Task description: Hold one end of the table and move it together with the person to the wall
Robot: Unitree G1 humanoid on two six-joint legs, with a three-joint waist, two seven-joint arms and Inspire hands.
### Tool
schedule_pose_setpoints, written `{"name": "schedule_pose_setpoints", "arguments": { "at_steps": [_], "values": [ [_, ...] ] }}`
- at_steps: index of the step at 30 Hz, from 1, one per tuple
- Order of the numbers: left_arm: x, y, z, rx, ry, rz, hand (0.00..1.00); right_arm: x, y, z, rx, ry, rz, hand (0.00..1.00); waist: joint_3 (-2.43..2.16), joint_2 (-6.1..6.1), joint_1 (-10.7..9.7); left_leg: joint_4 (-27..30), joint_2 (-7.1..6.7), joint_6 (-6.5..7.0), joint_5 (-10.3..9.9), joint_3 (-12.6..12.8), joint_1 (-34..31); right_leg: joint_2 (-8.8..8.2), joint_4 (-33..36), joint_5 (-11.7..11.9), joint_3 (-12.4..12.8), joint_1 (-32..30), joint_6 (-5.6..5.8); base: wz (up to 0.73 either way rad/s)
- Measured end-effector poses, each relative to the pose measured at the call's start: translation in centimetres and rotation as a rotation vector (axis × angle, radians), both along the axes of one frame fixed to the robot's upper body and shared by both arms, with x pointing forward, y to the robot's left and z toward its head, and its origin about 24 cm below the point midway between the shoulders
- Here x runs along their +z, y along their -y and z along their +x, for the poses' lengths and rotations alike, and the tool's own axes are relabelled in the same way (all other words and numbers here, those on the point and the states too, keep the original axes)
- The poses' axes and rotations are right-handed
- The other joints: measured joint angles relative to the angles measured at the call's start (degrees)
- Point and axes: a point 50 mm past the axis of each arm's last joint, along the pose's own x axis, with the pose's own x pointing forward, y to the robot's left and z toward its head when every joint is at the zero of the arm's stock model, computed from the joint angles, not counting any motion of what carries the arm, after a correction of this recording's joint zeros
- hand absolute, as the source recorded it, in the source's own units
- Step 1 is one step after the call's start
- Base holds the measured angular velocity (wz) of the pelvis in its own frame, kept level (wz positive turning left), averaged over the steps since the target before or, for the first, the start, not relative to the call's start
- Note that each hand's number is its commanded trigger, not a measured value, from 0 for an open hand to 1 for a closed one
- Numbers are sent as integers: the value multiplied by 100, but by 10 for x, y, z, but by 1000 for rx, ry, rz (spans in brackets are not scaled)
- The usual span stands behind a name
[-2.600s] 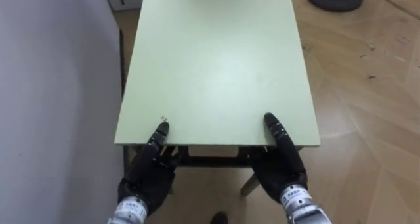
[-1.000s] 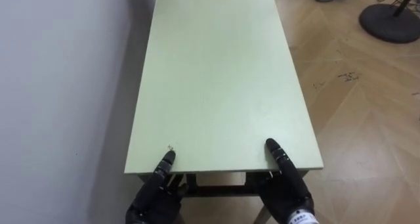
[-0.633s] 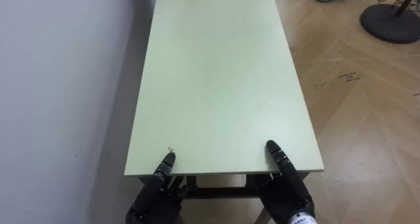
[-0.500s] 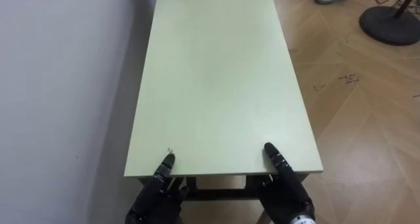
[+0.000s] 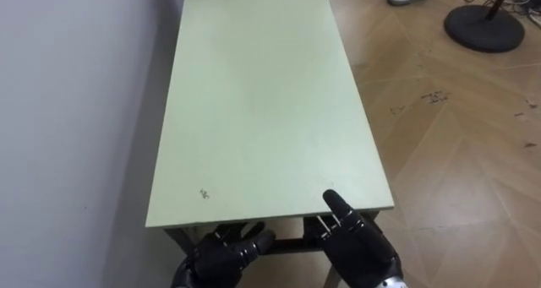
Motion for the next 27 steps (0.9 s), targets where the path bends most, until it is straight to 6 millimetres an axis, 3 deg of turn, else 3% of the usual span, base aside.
{"name": "schedule_pose_setpoints", "arguments": {
  "at_steps": [12, 18, 22, 27],
  "values": [
    [-5, 5, -3, -72, -4, -6, 0, -1, -1, -3, 125, 28, -80, 0, -3, 7, 13, -53, 53, -37, 25, 26, 10, 42, -8, 27, -17, -13, -45, -1],
    [-14, 3, -8, -138, -30, 75, 0, -2, 0, -5, 304, 91, -221, 0, 5, -2, 35, -68, 66, -39, 24, 53, 33, 48, -8, 28, -3, -8, -46, -1],
    [-28, -6, -20, -181, -105, 153, 0, -9, -5, -3, 488, 121, -335, 0, 45, -78, 81, -78, 104, -59, 27, 93, 44, 73, -19, 44, -5, -19, -72, -5],
    [-41, -18, -30, -168, -185, 214, 0, -25, -3, -14, 604, 53, -444, 0, 12, -184, 334, -33, 133, -79, 25, 74, 28, 113, -97, 79, -32, 19, -122, 1]
  ]
}}
